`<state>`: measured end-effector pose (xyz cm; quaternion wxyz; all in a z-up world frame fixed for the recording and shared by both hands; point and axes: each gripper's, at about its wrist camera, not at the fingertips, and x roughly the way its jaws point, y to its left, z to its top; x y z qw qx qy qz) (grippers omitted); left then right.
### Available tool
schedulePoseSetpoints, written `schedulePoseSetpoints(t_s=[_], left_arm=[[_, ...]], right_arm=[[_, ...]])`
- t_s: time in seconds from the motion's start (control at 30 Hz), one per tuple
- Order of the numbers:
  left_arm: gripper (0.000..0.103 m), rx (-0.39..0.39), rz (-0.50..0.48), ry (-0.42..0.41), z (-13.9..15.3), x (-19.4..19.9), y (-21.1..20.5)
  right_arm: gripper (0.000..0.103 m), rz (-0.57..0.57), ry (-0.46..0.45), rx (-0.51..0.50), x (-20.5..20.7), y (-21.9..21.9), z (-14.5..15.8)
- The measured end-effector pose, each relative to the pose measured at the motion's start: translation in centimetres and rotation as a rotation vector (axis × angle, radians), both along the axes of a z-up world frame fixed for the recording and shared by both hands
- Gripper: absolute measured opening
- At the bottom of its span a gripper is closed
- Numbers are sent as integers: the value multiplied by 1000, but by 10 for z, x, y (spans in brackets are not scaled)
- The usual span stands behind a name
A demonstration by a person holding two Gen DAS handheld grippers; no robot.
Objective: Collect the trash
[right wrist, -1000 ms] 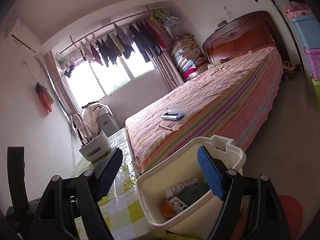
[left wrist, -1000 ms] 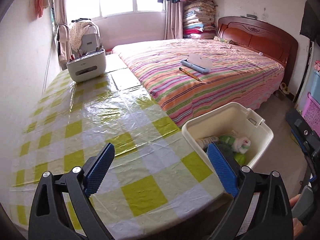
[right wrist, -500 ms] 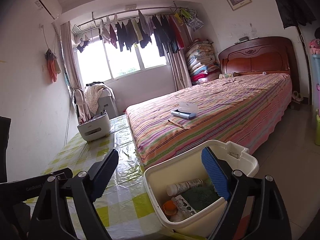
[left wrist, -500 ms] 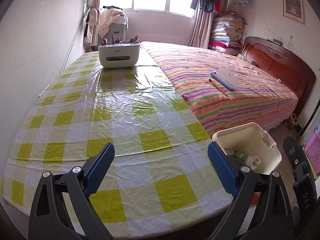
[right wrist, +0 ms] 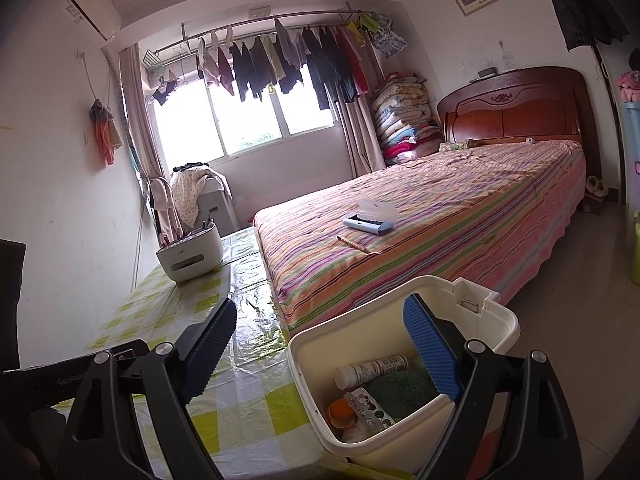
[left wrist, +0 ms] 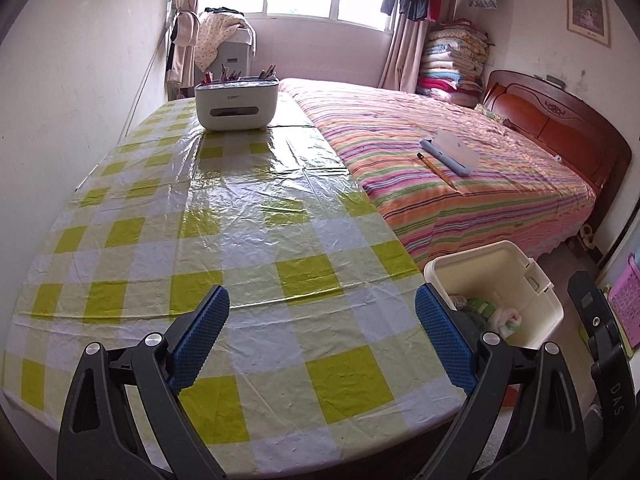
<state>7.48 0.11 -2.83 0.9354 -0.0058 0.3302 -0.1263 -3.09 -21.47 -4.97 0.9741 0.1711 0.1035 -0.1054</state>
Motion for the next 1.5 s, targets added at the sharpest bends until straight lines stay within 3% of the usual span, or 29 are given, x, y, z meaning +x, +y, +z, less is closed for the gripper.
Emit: schedulePoseSetpoints(t_s=[1.5], left_arm=[[93, 28, -34, 27, -8, -1, -8]], right_arm=[[83, -3, 0, 26, 0, 1, -6]])
